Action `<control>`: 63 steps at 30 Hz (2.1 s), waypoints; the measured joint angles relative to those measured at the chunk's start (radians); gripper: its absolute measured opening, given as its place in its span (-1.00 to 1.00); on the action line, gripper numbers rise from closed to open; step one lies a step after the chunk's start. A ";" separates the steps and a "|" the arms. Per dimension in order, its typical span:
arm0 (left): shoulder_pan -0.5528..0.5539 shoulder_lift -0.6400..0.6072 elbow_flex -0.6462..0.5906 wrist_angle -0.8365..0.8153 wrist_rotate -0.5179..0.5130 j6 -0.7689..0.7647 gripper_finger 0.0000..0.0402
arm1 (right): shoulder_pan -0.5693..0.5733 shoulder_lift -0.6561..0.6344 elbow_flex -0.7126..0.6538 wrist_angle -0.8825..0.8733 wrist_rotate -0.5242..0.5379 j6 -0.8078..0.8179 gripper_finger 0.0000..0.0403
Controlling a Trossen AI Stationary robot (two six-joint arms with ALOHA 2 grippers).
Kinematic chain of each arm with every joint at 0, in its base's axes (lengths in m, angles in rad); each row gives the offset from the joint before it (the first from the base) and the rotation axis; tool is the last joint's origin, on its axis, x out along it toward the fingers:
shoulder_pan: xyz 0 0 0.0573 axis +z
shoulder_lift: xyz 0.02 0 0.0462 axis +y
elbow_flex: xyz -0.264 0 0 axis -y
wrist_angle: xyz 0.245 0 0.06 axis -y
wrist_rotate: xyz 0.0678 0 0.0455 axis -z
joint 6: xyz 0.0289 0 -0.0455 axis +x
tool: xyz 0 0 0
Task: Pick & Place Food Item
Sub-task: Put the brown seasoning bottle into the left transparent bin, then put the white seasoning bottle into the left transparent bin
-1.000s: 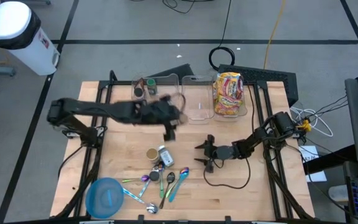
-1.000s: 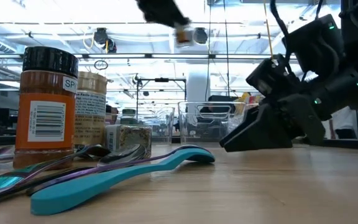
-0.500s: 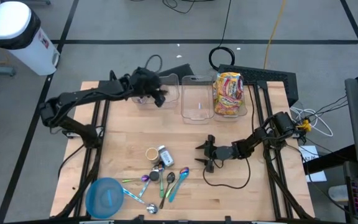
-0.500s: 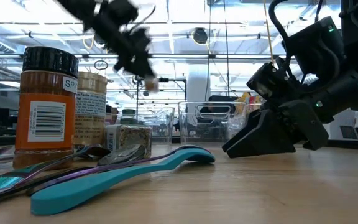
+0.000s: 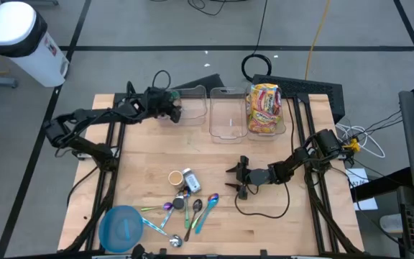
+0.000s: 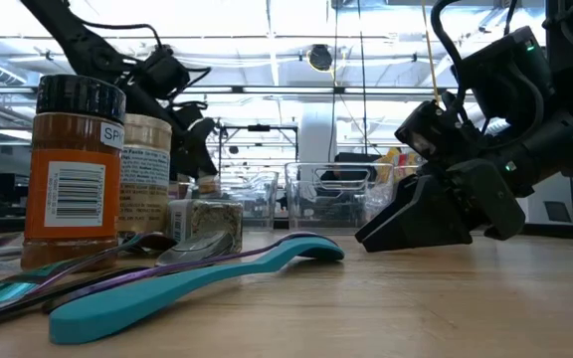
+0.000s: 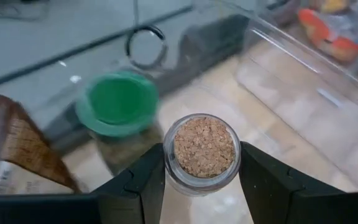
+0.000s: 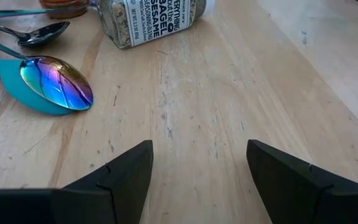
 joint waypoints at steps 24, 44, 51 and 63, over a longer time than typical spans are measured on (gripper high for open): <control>-0.005 0.006 -0.007 -0.043 -0.097 -0.017 -0.10 | -0.001 0.000 0.000 0.011 0.001 0.000 0.25; -0.005 0.006 0.006 -0.097 -0.090 -0.017 0.35 | -0.001 0.000 0.000 0.010 0.001 -0.001 0.25; -0.005 0.006 0.084 -0.144 0.018 -0.034 0.35 | -0.001 0.000 0.000 0.010 0.001 0.000 0.25; -0.038 -0.011 0.370 -0.529 0.282 -0.018 0.35 | -0.001 0.000 0.000 0.003 0.001 0.000 0.25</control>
